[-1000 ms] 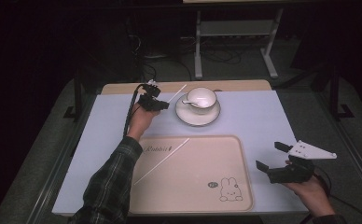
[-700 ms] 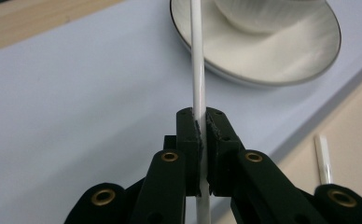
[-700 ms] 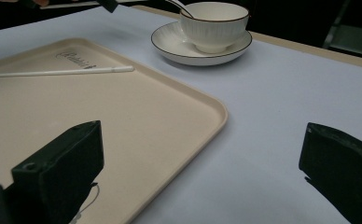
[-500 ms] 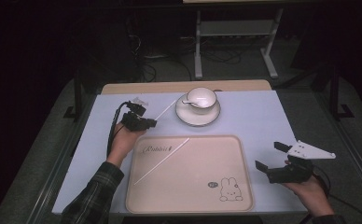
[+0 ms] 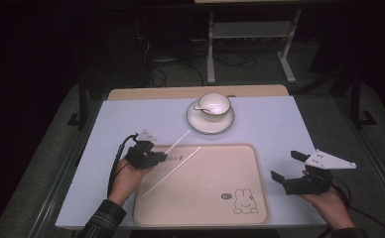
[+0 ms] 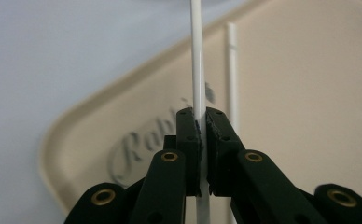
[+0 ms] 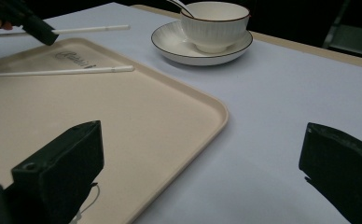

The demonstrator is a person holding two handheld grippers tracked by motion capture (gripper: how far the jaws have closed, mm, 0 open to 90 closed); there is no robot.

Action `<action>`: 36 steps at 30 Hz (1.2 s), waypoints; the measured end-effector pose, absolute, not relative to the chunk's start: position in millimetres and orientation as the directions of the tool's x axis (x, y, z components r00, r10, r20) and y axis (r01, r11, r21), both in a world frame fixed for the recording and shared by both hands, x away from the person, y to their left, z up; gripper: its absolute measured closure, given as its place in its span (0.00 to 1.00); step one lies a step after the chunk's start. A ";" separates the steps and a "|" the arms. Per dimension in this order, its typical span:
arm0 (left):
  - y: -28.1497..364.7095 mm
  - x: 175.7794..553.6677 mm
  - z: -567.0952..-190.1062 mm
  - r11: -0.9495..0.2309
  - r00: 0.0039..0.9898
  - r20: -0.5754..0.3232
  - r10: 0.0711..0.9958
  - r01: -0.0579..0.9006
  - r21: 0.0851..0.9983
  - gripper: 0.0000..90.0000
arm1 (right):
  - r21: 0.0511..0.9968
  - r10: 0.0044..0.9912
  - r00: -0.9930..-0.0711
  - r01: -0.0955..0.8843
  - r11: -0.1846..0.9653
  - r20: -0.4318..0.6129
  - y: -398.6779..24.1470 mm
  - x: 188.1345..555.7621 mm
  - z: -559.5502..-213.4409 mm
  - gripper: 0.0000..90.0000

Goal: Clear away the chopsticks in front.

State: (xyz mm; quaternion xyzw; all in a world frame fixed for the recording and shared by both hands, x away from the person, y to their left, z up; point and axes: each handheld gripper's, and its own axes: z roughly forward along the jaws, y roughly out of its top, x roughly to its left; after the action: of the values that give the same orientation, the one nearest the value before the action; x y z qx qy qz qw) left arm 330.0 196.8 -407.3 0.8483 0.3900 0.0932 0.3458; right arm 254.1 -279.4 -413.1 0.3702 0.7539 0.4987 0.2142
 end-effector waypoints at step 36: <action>148.8 314.4 -416.7 -0.529 0.759 -0.134 0.637 0.557 0.640 0.99 | 0.908 0.767 -0.640 0.347 0.235 0.046 -279.0 255.0 -414.6 0.00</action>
State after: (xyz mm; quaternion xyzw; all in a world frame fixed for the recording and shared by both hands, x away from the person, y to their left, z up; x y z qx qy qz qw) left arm 314.4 148.8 -416.7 0.8724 0.3421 0.0580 0.3443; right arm 255.0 -279.0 -414.6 0.3680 0.7571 0.4969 0.2110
